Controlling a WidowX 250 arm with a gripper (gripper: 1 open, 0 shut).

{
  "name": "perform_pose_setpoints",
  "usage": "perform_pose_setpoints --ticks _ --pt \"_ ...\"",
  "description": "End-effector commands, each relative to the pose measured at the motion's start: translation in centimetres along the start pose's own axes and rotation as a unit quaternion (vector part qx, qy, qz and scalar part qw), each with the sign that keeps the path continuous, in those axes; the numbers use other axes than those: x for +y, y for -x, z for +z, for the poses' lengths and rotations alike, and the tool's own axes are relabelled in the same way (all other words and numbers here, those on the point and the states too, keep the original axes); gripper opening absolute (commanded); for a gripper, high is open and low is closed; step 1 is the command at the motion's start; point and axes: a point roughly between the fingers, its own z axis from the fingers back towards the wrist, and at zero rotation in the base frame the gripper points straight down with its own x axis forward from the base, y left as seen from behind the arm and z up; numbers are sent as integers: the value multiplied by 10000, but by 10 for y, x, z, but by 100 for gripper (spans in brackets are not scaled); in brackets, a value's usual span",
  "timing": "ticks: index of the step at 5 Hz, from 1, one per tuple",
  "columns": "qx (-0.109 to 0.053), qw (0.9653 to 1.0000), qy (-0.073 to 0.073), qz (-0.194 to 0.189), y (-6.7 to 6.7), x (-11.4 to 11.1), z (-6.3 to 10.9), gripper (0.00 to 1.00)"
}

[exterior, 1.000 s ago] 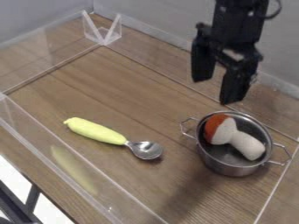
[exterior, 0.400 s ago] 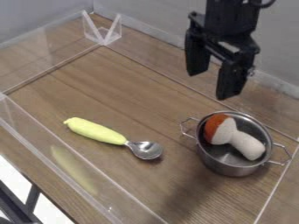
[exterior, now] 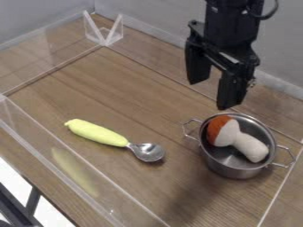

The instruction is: Put mushroom into the silver pot

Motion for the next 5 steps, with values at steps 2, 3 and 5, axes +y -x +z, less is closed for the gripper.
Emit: perform_pose_setpoints --ticks 2,3,5 --pt "-307 9994 -37 -122 -4 -8 8 100" --pt "-312 9995 -33 -85 -5 -7 5 100" --pt "-318 9995 -36 11 -7 -5 -1 100"
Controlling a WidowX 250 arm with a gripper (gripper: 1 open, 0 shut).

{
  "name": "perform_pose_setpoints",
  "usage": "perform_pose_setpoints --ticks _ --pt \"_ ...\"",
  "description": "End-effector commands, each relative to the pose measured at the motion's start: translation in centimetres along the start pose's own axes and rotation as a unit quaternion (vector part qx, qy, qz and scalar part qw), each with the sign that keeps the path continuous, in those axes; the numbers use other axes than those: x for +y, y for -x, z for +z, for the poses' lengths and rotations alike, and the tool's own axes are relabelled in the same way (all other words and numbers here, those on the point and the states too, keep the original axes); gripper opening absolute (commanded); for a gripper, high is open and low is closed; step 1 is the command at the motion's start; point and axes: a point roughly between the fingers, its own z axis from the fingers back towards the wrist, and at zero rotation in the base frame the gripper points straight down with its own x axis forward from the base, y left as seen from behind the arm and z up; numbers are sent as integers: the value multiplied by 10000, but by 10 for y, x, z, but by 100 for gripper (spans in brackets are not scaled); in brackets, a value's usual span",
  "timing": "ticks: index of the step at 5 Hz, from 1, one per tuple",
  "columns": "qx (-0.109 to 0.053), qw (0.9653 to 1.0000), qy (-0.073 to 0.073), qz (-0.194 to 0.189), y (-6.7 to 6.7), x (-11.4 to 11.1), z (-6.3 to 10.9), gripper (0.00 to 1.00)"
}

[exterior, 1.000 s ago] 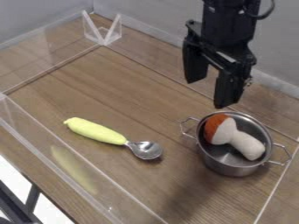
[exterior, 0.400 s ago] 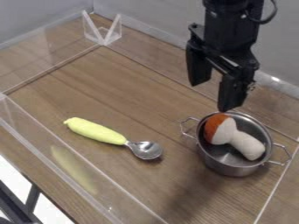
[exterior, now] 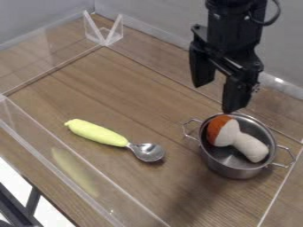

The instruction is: Put mushroom into the silver pot

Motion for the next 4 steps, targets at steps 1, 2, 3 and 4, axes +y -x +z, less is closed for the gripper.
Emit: perform_pose_setpoints --ticks 1,2,3,4 --pt "-105 9999 -11 29 -4 -1 3 100" --pt "-108 9999 -21 84 -5 0 2 100" --pt "-91 9999 10 62 -7 -2 -8 100" --pt "-81 10000 51 29 -7 -5 -20 100"
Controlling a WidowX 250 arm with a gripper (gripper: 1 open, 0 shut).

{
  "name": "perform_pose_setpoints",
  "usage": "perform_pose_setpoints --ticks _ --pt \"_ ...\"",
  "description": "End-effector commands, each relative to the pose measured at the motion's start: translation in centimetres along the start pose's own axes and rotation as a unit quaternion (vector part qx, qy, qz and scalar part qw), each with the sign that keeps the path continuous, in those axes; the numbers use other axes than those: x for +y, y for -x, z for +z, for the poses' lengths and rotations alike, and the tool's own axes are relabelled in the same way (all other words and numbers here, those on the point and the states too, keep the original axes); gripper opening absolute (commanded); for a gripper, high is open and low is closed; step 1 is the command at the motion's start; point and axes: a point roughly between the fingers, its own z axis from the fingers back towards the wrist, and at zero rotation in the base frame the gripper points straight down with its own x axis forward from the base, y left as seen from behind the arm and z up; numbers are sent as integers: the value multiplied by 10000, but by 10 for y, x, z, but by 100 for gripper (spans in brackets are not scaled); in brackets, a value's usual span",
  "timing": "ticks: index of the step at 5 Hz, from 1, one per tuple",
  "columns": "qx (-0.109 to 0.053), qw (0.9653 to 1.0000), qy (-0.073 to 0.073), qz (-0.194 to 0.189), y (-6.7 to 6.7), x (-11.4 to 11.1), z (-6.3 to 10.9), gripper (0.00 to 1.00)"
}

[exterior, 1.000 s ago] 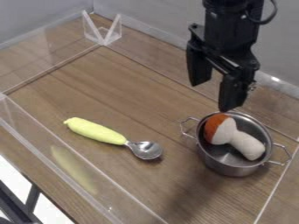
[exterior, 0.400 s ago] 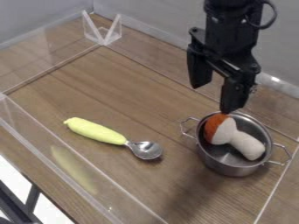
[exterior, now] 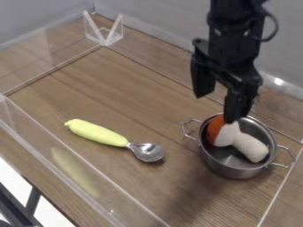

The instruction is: Put mushroom into the silver pot

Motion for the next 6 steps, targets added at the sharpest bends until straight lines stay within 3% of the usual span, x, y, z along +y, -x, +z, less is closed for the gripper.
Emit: perform_pose_setpoints --ticks 1,3,4,5,6 --pt "-134 9998 43 -110 -4 -8 -4 100" --pt "-42 9999 115 -95 -3 -11 -31 100" --pt "-21 9999 102 -73 -3 -10 -35 100" --pt "-10 9999 92 -66 -5 -7 -40 0" --pt "-30 10000 49 -14 -9 -3 -35 0"
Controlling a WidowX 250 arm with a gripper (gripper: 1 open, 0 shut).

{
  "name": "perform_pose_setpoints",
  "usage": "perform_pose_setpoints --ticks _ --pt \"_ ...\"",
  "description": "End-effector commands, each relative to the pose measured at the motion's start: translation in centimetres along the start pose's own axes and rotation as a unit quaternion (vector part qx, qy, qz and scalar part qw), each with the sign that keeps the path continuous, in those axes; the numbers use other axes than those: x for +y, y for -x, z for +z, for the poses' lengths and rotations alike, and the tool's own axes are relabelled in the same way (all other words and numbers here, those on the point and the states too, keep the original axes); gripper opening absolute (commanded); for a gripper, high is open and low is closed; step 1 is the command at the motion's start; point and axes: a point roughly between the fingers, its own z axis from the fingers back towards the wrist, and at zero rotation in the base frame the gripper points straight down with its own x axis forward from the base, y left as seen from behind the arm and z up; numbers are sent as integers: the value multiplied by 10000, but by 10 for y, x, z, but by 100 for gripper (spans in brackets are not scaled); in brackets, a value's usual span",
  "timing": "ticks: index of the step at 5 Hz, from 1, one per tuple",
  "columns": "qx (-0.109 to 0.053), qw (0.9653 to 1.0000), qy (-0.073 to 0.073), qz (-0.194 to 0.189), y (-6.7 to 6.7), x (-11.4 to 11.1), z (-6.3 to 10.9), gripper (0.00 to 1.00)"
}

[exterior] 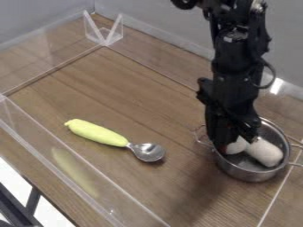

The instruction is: Put mushroom into the silver pot

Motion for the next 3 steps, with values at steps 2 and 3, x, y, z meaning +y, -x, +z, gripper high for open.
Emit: perform_pose_setpoints --ticks 2,3 --pt "-309 9984 -225 420 -29 23 42 0" --pt "-386 9960 -334 729 -38 39 62 0"
